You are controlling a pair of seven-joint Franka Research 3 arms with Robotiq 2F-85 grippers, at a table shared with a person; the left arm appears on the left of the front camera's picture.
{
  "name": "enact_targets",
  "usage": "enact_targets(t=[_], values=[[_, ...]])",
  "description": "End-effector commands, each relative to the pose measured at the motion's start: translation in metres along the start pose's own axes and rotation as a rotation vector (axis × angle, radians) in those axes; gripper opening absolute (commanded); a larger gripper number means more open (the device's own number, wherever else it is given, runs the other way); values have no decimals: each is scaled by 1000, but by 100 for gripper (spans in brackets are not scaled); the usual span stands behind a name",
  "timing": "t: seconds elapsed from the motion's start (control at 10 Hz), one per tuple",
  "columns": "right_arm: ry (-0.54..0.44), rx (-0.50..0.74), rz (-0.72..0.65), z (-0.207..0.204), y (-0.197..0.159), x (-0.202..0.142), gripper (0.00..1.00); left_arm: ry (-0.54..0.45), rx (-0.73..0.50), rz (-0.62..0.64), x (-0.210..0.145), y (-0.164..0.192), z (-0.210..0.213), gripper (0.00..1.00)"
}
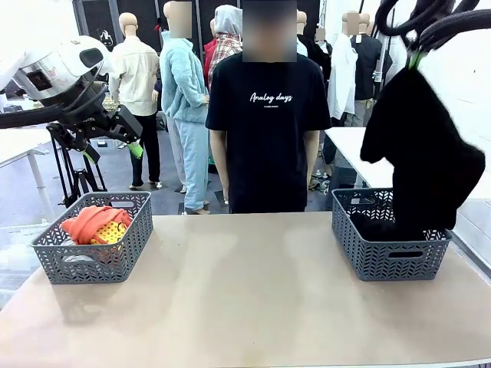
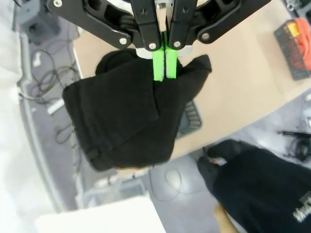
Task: Sort the tops and bottoms.
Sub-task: Sort the clothes according to human instructions.
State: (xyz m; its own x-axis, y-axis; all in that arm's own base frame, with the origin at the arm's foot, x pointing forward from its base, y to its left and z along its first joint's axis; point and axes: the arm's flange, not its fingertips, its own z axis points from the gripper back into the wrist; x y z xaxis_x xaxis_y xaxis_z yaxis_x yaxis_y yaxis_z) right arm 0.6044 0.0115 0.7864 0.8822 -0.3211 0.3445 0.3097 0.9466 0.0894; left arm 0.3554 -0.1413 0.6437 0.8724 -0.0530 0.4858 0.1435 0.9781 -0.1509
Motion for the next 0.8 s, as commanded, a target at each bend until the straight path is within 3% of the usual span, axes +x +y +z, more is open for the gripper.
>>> enact_targets(t=[0.0,0.3,0.7], values=[[112,24,4,-44,15,-19,0,0,-7,-3,0,3,1,100],[163,58,17,-75,32,-41,0,0,-7,-3,0,3,1,100],[341,-20,-16,-126,45,-73,0,0,-7,-3,0,3,1,100]])
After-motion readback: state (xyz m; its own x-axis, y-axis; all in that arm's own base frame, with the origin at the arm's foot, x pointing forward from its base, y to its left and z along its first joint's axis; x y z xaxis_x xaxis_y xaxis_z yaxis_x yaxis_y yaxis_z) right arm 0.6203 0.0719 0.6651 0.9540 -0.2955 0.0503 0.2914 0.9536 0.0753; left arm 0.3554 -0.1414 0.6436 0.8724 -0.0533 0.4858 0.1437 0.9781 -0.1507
